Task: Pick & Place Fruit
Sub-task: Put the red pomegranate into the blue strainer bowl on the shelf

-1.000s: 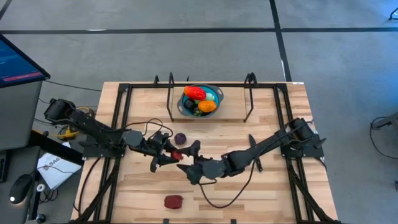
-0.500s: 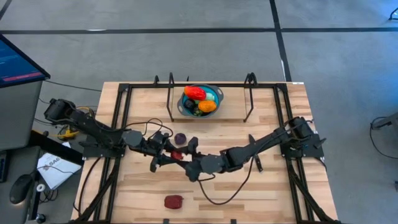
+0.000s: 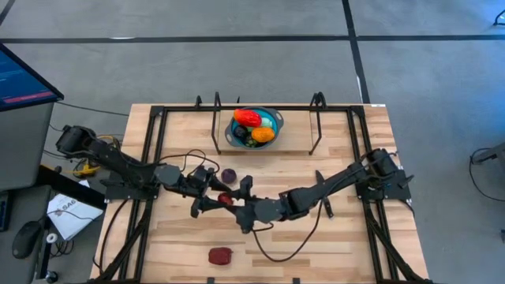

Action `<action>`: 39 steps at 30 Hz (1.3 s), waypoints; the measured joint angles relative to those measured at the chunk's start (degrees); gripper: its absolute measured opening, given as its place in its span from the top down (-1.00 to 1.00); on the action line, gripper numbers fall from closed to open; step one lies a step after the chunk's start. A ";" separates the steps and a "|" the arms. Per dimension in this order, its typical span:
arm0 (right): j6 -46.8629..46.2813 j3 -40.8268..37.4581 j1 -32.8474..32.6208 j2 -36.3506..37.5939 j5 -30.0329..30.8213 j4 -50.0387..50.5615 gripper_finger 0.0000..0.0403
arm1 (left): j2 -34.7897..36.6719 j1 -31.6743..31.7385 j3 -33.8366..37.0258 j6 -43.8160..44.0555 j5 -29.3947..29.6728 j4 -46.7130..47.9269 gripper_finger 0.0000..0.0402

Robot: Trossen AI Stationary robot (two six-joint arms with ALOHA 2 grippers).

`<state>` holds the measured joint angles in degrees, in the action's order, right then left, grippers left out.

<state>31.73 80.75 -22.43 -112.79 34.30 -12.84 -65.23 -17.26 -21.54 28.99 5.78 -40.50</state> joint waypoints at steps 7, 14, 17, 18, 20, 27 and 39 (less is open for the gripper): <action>-19.29 -0.02 -2.88 3.04 0.00 18.22 0.01 | 2.72 3.45 -0.04 -4.97 0.31 0.16 -0.74; -35.92 -0.13 0.10 10.11 0.28 44.58 0.05 | 3.66 2.63 -0.04 -7.64 0.23 0.73 -0.73; -39.13 -0.11 4.44 12.92 0.41 48.51 0.01 | 2.81 1.59 -0.04 -7.67 0.20 1.09 -0.69; -39.70 -0.11 6.14 13.72 0.43 48.91 0.00 | 2.73 1.24 -0.04 -7.62 0.20 1.31 -0.68; -39.91 -0.11 9.24 15.26 0.46 49.05 -0.02 | 2.20 0.57 -0.06 -7.60 0.20 0.87 -0.66; -39.72 -0.09 16.20 20.72 0.36 48.88 0.00 | 1.25 -0.46 -0.04 -7.56 0.15 1.34 -0.60; -30.84 -0.04 29.43 20.84 -14.48 48.79 -0.01 | 1.25 -0.46 -0.04 -7.60 0.15 1.54 -0.56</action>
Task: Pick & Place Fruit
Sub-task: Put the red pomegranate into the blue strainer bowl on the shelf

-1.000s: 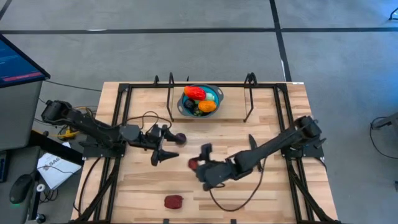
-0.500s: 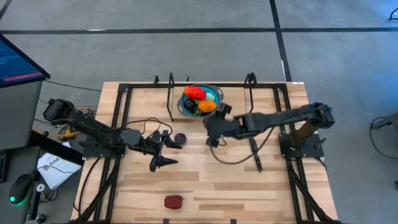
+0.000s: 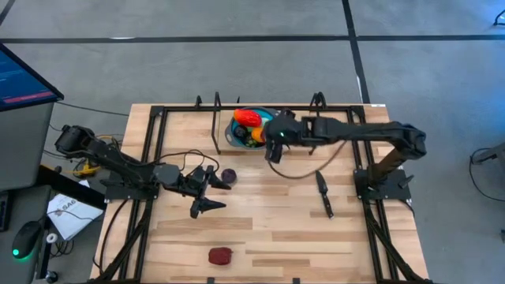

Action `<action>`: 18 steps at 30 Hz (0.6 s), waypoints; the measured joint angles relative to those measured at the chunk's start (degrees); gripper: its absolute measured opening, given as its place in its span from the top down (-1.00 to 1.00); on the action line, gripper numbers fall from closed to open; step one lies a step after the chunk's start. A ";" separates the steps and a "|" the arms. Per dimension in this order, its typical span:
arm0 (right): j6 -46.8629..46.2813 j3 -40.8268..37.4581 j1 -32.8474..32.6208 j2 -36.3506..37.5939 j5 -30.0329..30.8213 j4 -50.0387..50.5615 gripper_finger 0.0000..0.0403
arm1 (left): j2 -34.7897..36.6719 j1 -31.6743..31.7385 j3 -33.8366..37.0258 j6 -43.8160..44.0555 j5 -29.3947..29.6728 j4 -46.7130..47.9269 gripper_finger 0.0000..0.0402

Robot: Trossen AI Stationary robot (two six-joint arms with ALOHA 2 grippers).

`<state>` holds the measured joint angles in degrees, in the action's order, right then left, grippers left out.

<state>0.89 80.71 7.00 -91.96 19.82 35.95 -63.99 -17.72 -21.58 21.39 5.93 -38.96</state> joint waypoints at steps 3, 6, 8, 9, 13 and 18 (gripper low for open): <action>-0.28 -0.02 3.65 -2.05 -0.35 -1.88 -0.01 | 0.00 0.00 0.00 0.02 0.00 0.15 -0.56; -2.19 0.00 7.17 -4.08 -0.52 -3.46 -0.04 | 0.00 0.00 0.02 0.02 0.00 0.22 -0.56; -3.08 -0.04 9.25 -5.51 -0.54 -2.99 -0.05 | 0.00 0.00 0.02 0.02 0.00 0.24 -0.56; -3.60 -0.04 10.23 -6.07 -0.54 -2.96 -0.06 | 0.00 0.00 0.02 0.02 0.00 0.26 -0.56; -4.56 -0.04 13.63 -6.80 -4.34 -3.07 -0.08 | 0.00 0.00 0.02 0.02 0.00 0.32 -0.56; -6.70 -0.04 14.90 -6.57 -6.05 -3.03 -0.13 | 0.00 0.00 0.04 0.03 -0.01 0.35 -0.56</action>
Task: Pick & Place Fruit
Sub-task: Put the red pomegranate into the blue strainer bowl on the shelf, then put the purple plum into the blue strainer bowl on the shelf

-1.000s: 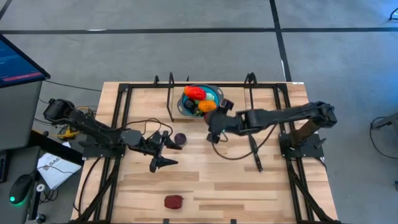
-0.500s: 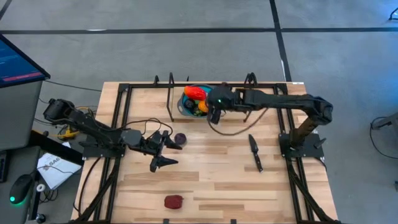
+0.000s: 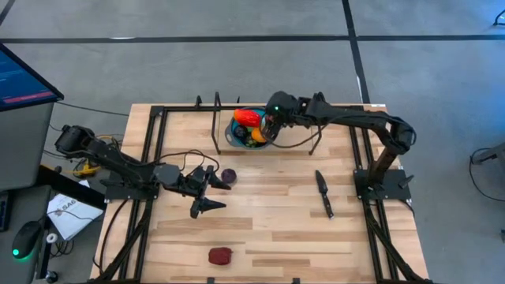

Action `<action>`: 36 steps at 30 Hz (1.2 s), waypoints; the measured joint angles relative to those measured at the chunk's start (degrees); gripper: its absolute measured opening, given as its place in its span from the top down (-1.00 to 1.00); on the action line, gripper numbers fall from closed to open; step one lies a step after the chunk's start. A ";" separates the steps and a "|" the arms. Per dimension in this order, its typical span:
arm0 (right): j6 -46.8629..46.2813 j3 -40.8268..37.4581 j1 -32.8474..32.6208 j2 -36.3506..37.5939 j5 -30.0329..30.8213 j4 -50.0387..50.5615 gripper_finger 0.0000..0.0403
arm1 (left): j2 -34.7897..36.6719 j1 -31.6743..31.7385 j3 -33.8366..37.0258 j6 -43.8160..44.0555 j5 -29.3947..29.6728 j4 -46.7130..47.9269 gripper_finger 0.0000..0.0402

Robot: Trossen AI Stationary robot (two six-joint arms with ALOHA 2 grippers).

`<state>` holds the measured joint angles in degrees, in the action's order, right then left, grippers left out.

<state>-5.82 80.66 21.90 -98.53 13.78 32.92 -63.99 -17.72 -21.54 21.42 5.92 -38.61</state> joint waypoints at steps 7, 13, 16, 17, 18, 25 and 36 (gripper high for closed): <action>-0.25 0.02 -0.01 0.09 -1.90 -0.17 -0.25 | 0.02 0.00 0.00 0.01 0.00 0.02 -0.56; 0.03 0.02 -0.07 -0.12 -1.88 -0.74 -0.27 | 0.02 0.00 0.00 0.00 -0.01 0.02 -0.56; 0.62 0.06 -0.07 0.58 -1.85 -0.63 -0.27 | 0.02 0.00 0.00 0.01 -0.01 0.02 -0.56; 0.60 0.42 -0.09 1.10 -1.85 -0.25 -0.27 | 0.02 0.00 0.00 0.01 -0.01 0.02 -0.56; 0.38 0.66 -0.41 1.78 -1.84 -0.18 -0.27 | 0.02 0.00 0.02 0.01 -0.01 0.04 -0.56; -0.03 0.80 -12.16 7.56 -1.18 -1.24 -0.27 | 0.58 -0.77 0.02 -0.05 -0.14 4.68 -0.56; -7.70 -10.07 -39.81 1.38 15.80 -21.60 -0.27 | -0.77 -5.55 0.04 1.57 21.12 21.42 -0.56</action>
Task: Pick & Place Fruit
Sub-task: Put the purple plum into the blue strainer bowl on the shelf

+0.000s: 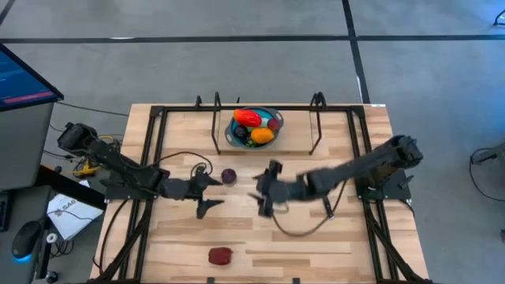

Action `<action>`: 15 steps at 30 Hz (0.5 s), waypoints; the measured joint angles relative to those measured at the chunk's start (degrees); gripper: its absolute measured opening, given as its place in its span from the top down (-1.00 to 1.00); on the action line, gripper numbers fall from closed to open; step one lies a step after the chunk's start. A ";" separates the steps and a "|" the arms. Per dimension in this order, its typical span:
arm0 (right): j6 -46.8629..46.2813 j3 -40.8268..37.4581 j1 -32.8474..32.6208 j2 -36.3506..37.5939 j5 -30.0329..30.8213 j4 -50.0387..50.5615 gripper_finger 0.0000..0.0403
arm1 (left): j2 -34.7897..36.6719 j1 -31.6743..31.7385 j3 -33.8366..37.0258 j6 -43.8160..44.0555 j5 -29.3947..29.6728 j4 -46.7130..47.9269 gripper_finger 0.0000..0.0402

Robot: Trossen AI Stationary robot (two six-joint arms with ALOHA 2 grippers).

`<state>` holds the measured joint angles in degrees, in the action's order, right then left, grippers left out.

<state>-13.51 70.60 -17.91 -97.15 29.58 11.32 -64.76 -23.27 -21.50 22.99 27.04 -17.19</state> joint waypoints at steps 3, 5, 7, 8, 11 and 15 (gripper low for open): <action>-4.55 -1.06 -4.14 -3.21 6.55 -3.91 -0.27 | -3.23 2.20 -0.04 -2.27 3.28 -0.42 -0.56; -6.62 -1.04 -5.86 -5.43 9.66 -5.99 -0.27 | -5.94 4.88 -0.04 -3.19 3.46 -0.34 -0.56; -7.78 -1.08 -7.15 -6.52 11.76 -6.66 -0.27 | -9.07 7.60 -0.04 -3.25 3.61 -0.93 -0.56; -8.50 -1.05 -7.57 -6.90 12.23 -7.38 -0.27 | -10.52 8.84 -0.04 -3.25 3.61 -1.30 -0.56; -9.62 -1.04 -7.68 -7.16 12.35 -7.01 -0.27 | -14.68 11.84 -0.02 -3.25 3.61 -6.41 -0.56; -9.93 -1.04 -7.54 -6.93 12.52 -6.95 -0.27 | -18.99 14.17 -0.02 -3.26 3.59 -12.54 -0.56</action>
<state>-23.44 69.56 -25.45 -104.08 42.11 4.37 -83.75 -9.10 -21.52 19.73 30.63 -29.73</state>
